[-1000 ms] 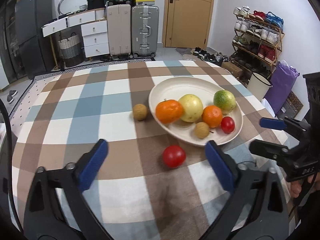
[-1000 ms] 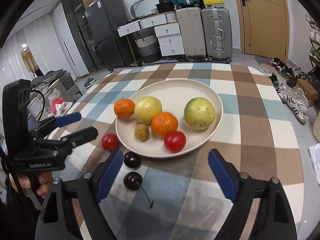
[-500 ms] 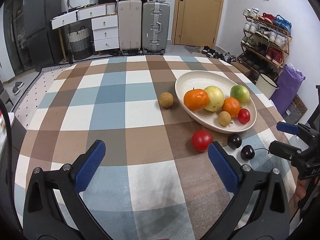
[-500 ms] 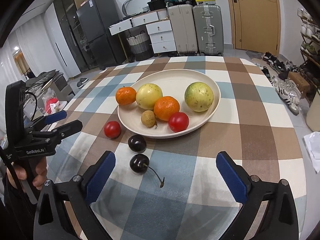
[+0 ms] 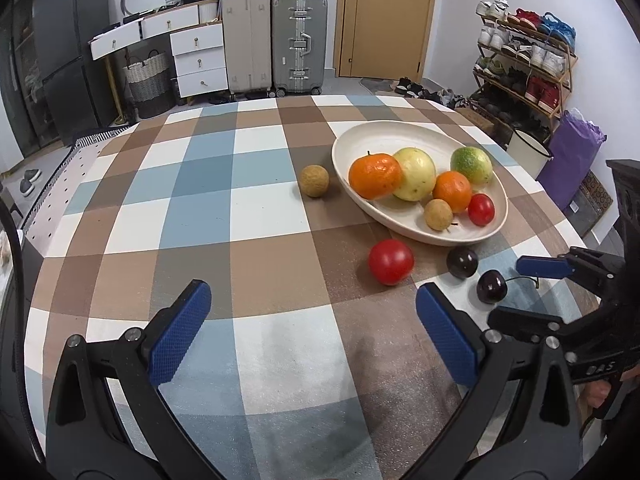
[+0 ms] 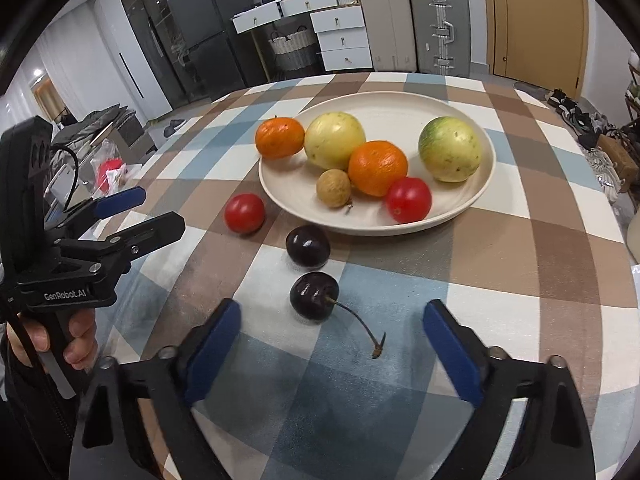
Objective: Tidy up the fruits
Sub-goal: 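Grasp a dark cherry with the right gripper while the left gripper grasps a red tomato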
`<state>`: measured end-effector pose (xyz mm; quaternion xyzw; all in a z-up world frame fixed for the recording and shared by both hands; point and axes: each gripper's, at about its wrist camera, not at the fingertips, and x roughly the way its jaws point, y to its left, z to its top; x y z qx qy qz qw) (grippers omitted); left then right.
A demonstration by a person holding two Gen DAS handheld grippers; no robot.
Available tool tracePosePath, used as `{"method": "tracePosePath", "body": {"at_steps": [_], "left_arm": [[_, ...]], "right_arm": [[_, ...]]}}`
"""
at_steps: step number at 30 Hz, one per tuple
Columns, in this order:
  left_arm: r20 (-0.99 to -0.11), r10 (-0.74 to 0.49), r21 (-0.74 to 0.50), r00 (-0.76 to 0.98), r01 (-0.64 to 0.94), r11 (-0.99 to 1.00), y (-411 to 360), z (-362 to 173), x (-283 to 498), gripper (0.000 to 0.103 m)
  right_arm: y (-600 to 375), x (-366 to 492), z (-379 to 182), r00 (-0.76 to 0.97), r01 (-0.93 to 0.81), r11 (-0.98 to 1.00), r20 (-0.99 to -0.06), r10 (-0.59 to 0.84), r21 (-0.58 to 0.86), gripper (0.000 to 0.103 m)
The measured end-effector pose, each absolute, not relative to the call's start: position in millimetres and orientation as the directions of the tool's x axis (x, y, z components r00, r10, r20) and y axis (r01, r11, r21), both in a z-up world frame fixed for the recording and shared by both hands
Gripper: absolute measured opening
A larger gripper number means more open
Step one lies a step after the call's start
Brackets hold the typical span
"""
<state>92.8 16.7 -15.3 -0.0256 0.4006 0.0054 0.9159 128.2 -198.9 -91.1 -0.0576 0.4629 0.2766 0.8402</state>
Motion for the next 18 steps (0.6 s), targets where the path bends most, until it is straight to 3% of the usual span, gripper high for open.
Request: {"method": "tracePosePath", "body": {"at_steps": [18], "left_arm": [[-0.791, -0.043, -0.062, 0.610, -0.011, 0.998, 0, -41, 127, 0.102]], "right_arm": [[-185, 124, -92, 0.434, -0.583, 0.808, -0.807, 0.400, 0.087, 0.031]]}}
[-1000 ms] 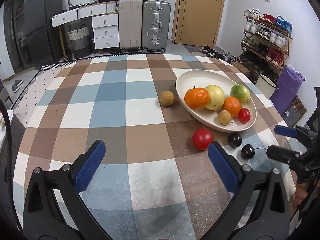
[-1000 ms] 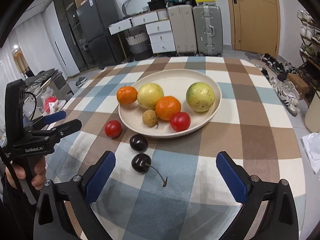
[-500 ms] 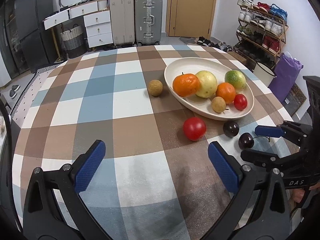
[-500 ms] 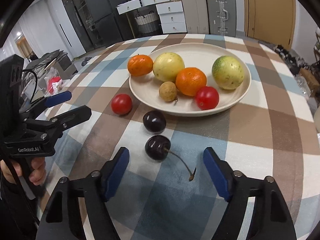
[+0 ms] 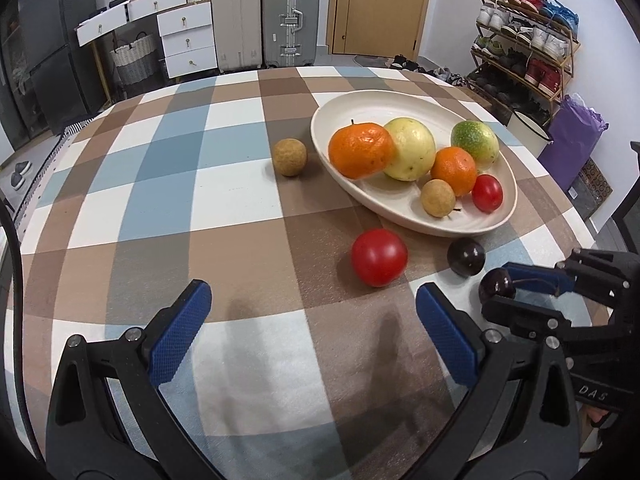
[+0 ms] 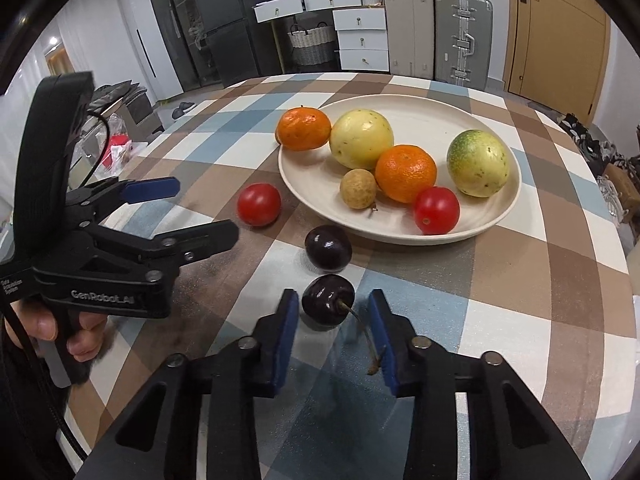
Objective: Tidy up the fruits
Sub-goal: 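Grasp a dark cherry with the right gripper while the left gripper grasps a red tomato, then place the cherry and tomato on the plate and open both grippers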
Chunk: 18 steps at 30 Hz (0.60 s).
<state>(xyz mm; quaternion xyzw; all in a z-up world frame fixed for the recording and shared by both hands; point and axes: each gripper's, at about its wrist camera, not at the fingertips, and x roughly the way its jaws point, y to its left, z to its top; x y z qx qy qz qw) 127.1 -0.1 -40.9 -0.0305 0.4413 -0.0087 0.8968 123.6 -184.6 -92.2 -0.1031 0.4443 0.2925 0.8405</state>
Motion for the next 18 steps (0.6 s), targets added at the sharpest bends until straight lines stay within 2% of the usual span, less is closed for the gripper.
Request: {"method": "tracePosePath", "body": {"at_steps": [3, 9, 10, 11, 13, 14, 15, 16, 18], "left_arm": [[-0.792, -0.065, -0.080, 0.607, 0.002, 0.997, -5, -42, 135, 0.100], [-0.803, -0.081, -0.079, 0.590, 0.029, 0.996, -15, -50, 146, 0.080], [-0.800, -0.081, -0.077, 0.594, 0.032, 0.997, -16, -49, 147, 0.072], [-0.797, -0.082, -0.076, 0.598, 0.035, 0.996, -17, -49, 147, 0.069], [-0.794, -0.097, -0.081, 0.600, 0.054, 0.995, -19, -47, 147, 0.050], [-0.793, -0.108, -0.087, 0.599, 0.064, 0.994, -19, -47, 147, 0.044], [-0.792, -0.123, -0.097, 0.599, 0.075, 0.992, -20, -47, 146, 0.032], [-0.791, -0.142, -0.112, 0.595, 0.088, 0.990, -20, -46, 146, 0.028], [-0.792, -0.148, -0.119, 0.593, 0.089, 0.989, -20, -45, 144, 0.028]], "right_arm": [[-187, 123, -90, 0.430, -0.588, 0.803, -0.803, 0.413, 0.098, 0.028], [-197, 123, -83, 0.441, -0.580, 0.806, -0.787, 0.431, 0.117, 0.027], [-198, 123, -82, 0.442, -0.578, 0.807, -0.786, 0.432, 0.119, 0.027], [-200, 123, -81, 0.444, -0.574, 0.810, -0.784, 0.433, 0.122, 0.027], [-202, 124, -80, 0.448, -0.569, 0.812, -0.782, 0.434, 0.125, 0.027], [-203, 124, -80, 0.450, -0.568, 0.814, -0.780, 0.435, 0.126, 0.027], [-204, 124, -80, 0.451, -0.566, 0.814, -0.779, 0.437, 0.129, 0.027], [-205, 124, -79, 0.451, -0.565, 0.814, -0.777, 0.439, 0.133, 0.027], [-205, 124, -79, 0.454, -0.564, 0.815, -0.775, 0.440, 0.133, 0.027]]}}
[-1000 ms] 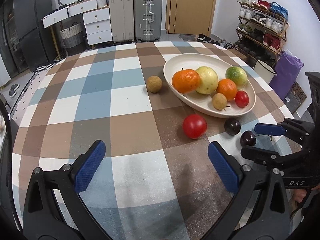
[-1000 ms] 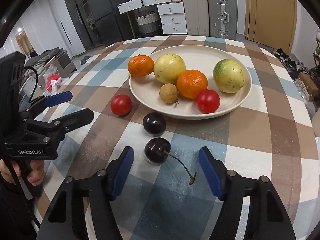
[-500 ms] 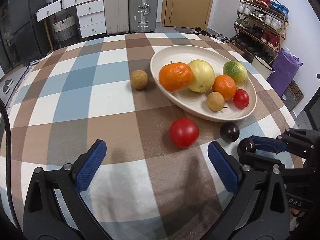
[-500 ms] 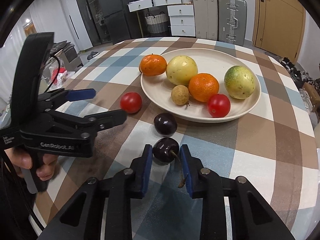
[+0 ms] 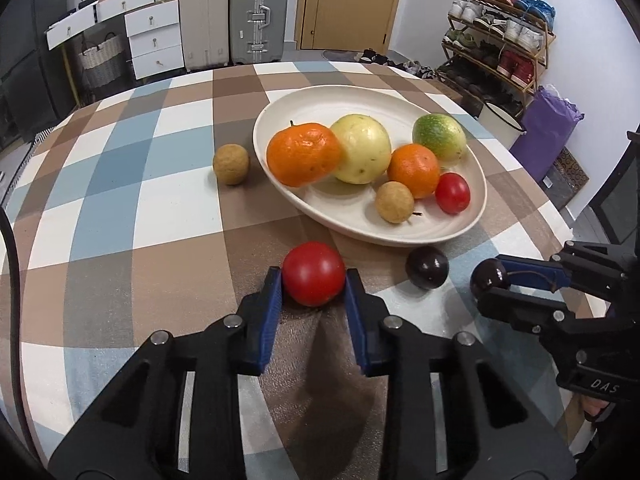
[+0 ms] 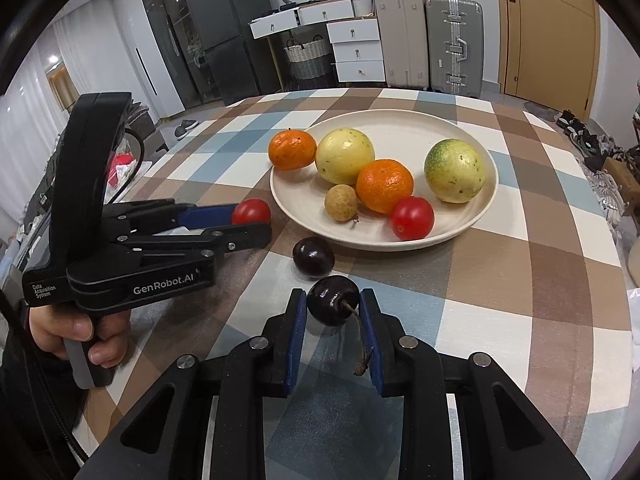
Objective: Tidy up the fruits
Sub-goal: 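Place the cherry and tomato on the plate and open both grippers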
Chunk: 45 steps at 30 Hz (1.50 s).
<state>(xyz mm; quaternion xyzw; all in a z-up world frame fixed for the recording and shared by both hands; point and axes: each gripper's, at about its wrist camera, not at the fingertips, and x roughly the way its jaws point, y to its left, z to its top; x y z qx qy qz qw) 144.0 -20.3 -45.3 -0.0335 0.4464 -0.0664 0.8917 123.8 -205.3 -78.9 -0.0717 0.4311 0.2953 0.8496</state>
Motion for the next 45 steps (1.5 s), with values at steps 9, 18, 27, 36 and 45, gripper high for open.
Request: {"method": "tracePosePath", "body": {"at_steps": [9, 18, 27, 36, 45], "left_arm": [[-0.768, -0.145, -0.119, 0.624, 0.084, 0.989, -18, -29, 134, 0.028], [-0.741, -0.138, -0.108, 0.657, 0.086, 0.990, -18, -9, 137, 0.028], [-0.748, -0.131, -0.104, 0.650, 0.080, 0.991, -19, -16, 155, 0.028], [-0.752, -0.129, -0.093, 0.647, 0.090, 0.992, -18, -19, 179, 0.028], [-0.747, -0.137, -0.090, 0.651, 0.105, 0.990, -26, -21, 202, 0.028]], "right_arm": [[-210, 126, -68, 0.476, -0.561, 0.816, -0.751, 0.457, 0.141, 0.027], [-217, 137, -48, 0.519, -0.549, 0.824, -0.714, 0.470, 0.144, 0.027], [-225, 157, -34, 0.556, -0.530, 0.834, -0.680, 0.479, 0.155, 0.027], [-218, 177, -35, 0.561, -0.532, 0.832, -0.669, 0.487, 0.159, 0.027], [-207, 200, -39, 0.572, -0.532, 0.835, -0.666, 0.478, 0.143, 0.027]]}}
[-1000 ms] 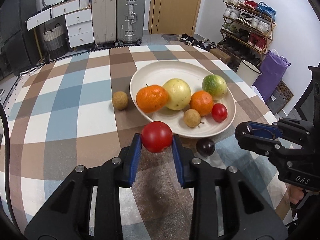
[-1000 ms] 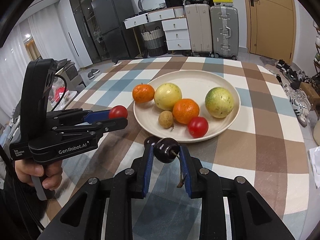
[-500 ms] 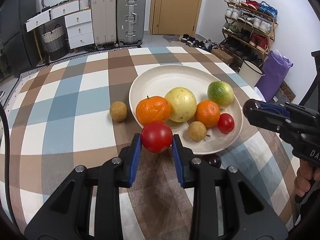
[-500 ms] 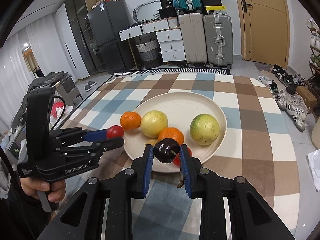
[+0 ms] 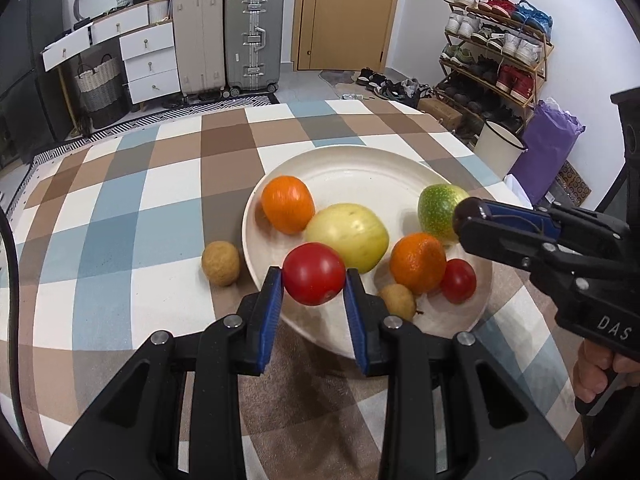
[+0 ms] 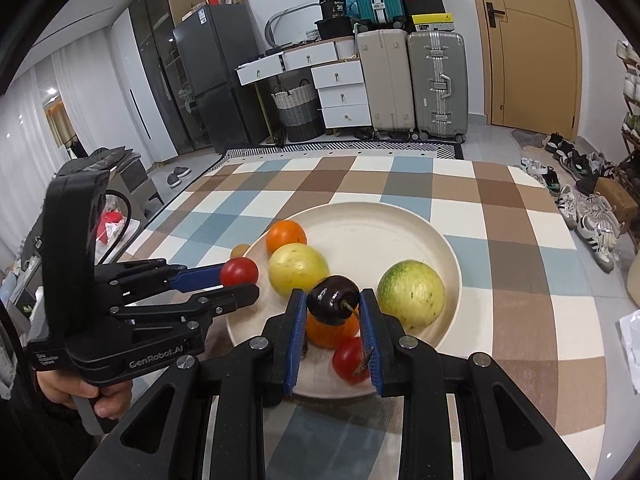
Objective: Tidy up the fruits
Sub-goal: 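Place the cherry and tomato on the plate and open both grippers, then grasp the second dark cherry with the right gripper while the left gripper grasps a brown longan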
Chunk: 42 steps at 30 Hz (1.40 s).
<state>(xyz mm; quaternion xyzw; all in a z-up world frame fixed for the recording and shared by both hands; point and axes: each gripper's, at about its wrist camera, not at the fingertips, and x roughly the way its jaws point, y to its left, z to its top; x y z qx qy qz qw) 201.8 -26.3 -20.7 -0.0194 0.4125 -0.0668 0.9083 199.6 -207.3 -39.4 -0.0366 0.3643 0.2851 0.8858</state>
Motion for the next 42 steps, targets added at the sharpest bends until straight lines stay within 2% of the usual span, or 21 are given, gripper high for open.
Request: {"method": "tracePosePath", "body": {"at_steps": [7, 11, 14, 15, 17, 18, 20, 21, 22, 23, 29, 33, 42], "left_arm": [[-0.750, -0.124, -0.073, 0.649, 0.106, 0.992, -28, -22, 208, 0.028], [-0.740, -0.113, -0.063, 0.663, 0.099, 0.993, -24, -17, 203, 0.028], [-0.738, -0.105, -0.071, 0.667, 0.078, 0.994, -16, -13, 198, 0.038], [-0.735, -0.096, -0.070, 0.671, 0.066, 0.995, -12, -12, 195, 0.044], [-0.728, -0.088, -0.072, 0.679, 0.052, 0.996, -5, -10, 189, 0.054], [-0.724, -0.081, -0.072, 0.685, 0.042, 0.997, 0, -8, 185, 0.063], [-0.714, -0.070, -0.070, 0.697, 0.029, 0.997, 6, -5, 177, 0.074], [-0.710, -0.066, -0.069, 0.701, 0.024, 0.997, 9, -4, 173, 0.082], [-0.707, -0.059, -0.066, 0.705, 0.017, 0.998, 12, -3, 170, 0.084], [-0.705, -0.053, -0.064, 0.707, 0.011, 0.998, 15, -2, 166, 0.084], [-0.714, -0.029, -0.071, 0.699, -0.031, 0.997, 30, -3, 151, 0.089], [-0.710, -0.020, -0.078, 0.704, -0.050, 0.996, 34, -3, 145, 0.101], [-0.710, -0.011, -0.077, 0.704, -0.062, 0.995, 38, -3, 142, 0.102]], "right_arm": [[-200, 214, -43, 0.576, -0.528, 0.840, -0.675, 0.461, 0.123, 0.028], [-198, 213, -44, 0.577, -0.532, 0.839, -0.676, 0.458, 0.114, 0.032], [-200, 209, -44, 0.580, -0.527, 0.842, -0.674, 0.458, 0.118, 0.039], [-201, 208, -43, 0.582, -0.526, 0.843, -0.673, 0.457, 0.117, 0.041], [-204, 201, -42, 0.591, -0.518, 0.848, -0.669, 0.451, 0.113, 0.052], [-206, 199, -42, 0.594, -0.514, 0.850, -0.668, 0.449, 0.114, 0.054], [-210, 192, -42, 0.600, -0.504, 0.855, -0.664, 0.447, 0.119, 0.073], [-212, 189, -42, 0.605, -0.497, 0.859, -0.662, 0.443, 0.120, 0.079], [-214, 185, -42, 0.609, -0.490, 0.863, -0.661, 0.438, 0.121, 0.088], [-216, 182, -42, 0.612, -0.483, 0.866, -0.659, 0.437, 0.125, 0.091], [-224, 169, -50, 0.592, -0.434, 0.885, -0.688, 0.420, 0.168, 0.096], [-223, 158, -56, 0.572, -0.425, 0.889, -0.710, 0.411, 0.172, 0.096], [-202, 139, -76, 0.517, -0.439, 0.884, -0.758, 0.397, 0.164, 0.096]]}}
